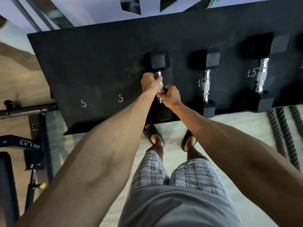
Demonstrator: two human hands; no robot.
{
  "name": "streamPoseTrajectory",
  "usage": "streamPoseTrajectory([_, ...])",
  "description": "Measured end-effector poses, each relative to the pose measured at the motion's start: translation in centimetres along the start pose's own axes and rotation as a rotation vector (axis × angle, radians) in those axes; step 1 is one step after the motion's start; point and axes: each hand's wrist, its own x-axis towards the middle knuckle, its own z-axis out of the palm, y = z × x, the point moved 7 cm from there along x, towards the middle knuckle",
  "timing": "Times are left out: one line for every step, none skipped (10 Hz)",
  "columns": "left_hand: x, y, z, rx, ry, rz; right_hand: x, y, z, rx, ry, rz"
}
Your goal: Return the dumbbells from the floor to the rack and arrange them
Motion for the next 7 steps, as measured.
streamPoseTrajectory([0.4, -0.2, 0.0, 0.010, -0.009, 0.018, 0.1, 0.0, 0.1, -0.028, -0.008, -0.014])
streamPoseTrajectory([0.0, -0.5, 0.1, 0.014, -0.014, 0.016, -0.1, 0.2, 0.2, -0.071, -0.021, -0.032])
streamPoseTrajectory([-0.7, -0.8, 0.3, 0.025, -0.009, 0.012, -0.4, 0.7, 0.5, -0.097, -0.029, -0.026])
streamPoseTrajectory([-1.1, -1.2, 0.3, 0.032, -0.003, 0.004, -0.9, 1.1, 0.7, -0.127, -0.052, -0.034])
streamPoseTrajectory([-1.8, -1.0, 0.1, 0.111, -0.036, -0.016, -1.8, 0.3, 0.1, -0.204, -0.075, -0.066])
streamPoseTrajectory([-3.2, 0.8, -1.7, 0.332, -0.046, 0.024, -3.0, -1.5, -2.9, -0.336, -0.088, -0.114])
streamPoseTrajectory([-4.8, 3.3, -4.0, 0.416, 0.007, 0.091, -3.6, -3.1, -6.0, -0.425, -0.052, -0.169])
